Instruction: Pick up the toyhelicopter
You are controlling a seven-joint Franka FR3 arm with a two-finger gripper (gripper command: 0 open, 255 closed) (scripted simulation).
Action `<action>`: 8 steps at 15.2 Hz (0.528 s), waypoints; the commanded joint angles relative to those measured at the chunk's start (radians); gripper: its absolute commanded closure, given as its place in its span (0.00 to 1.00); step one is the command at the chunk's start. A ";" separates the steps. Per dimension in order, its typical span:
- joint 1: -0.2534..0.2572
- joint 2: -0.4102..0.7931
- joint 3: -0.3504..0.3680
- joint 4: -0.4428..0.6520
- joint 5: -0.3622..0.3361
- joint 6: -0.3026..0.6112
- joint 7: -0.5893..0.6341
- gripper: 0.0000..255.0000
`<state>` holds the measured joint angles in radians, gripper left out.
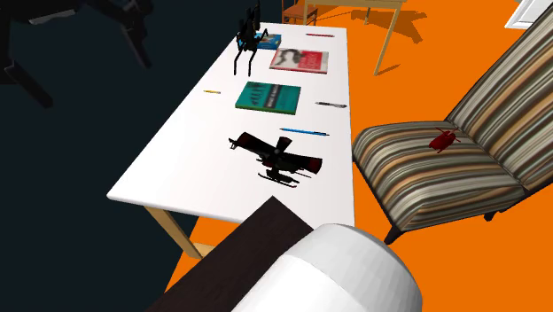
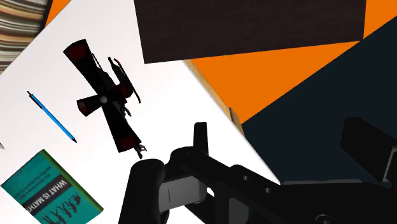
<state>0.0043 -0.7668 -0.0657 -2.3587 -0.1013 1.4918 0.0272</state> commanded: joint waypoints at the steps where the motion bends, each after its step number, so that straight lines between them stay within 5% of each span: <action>1: 0.000 0.000 0.000 0.000 0.000 0.000 0.000 0.00; 8: -0.027 -0.012 -0.146 -0.172 -0.105 0.195 -0.180 0.00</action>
<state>-0.0185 -0.7868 -0.1880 -2.5169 -0.1898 1.6586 -0.1234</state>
